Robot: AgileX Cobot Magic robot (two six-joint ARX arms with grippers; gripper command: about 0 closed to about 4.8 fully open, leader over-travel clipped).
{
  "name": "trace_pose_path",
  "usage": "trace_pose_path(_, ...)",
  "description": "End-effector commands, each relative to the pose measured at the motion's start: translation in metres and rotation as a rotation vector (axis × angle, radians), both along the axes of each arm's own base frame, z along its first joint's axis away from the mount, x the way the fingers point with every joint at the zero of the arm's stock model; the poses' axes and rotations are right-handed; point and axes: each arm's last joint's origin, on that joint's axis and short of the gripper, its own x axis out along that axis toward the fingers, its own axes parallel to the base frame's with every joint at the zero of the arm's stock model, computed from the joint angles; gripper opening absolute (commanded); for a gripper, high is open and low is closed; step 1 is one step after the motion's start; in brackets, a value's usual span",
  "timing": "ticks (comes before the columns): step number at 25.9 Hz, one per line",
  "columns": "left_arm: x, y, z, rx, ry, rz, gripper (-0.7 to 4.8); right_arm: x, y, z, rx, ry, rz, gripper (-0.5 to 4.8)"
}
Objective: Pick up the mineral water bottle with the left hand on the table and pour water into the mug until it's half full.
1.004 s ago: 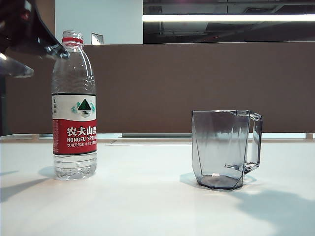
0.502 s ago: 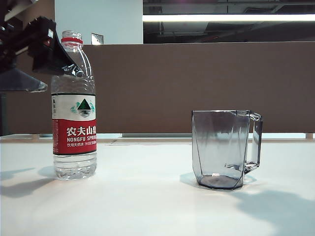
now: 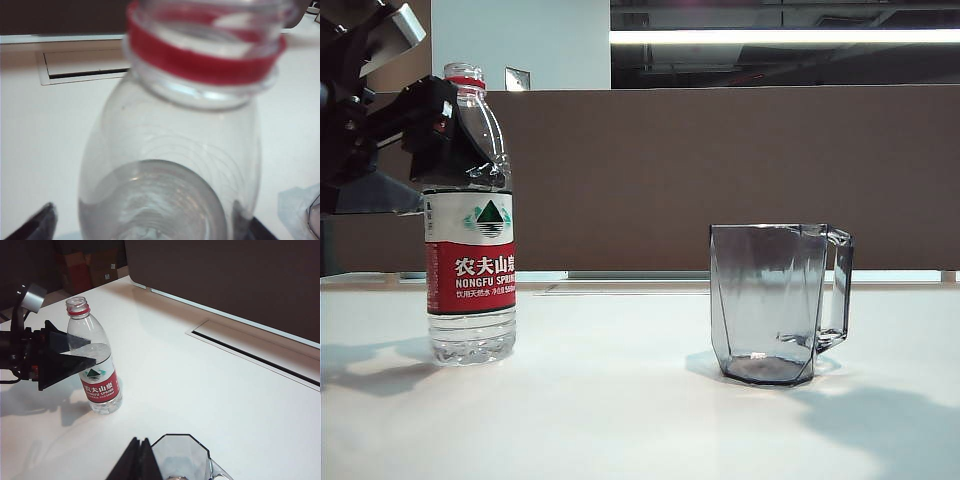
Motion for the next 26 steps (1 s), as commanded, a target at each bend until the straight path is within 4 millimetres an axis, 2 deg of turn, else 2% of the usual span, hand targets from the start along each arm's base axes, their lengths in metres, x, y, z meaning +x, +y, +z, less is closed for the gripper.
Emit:
trace_pose_path(1, 0.002, 0.000, 0.001, -0.012, -0.016, 0.002, 4.79, -0.001, 0.000, 0.005, 0.017, -0.024, 0.002, -0.08)
trace_pose_path(8, 0.004, -0.009, -0.002, -0.037, -0.026, -0.030, 4.79, -0.001, -0.001, 0.005, 0.017, -0.024, 0.002, -0.08)
trace_pose_path(17, 0.007, -0.010, -0.007, -0.032, -0.015, -0.030, 4.79, -0.001, -0.001, 0.005, 0.018, -0.024, 0.002, -0.08)
trace_pose_path(26, 0.016, -0.014, -0.019, -0.033, -0.018, -0.030, 4.79, -0.001, -0.001, 0.005, 0.019, -0.025, 0.002, -0.08)
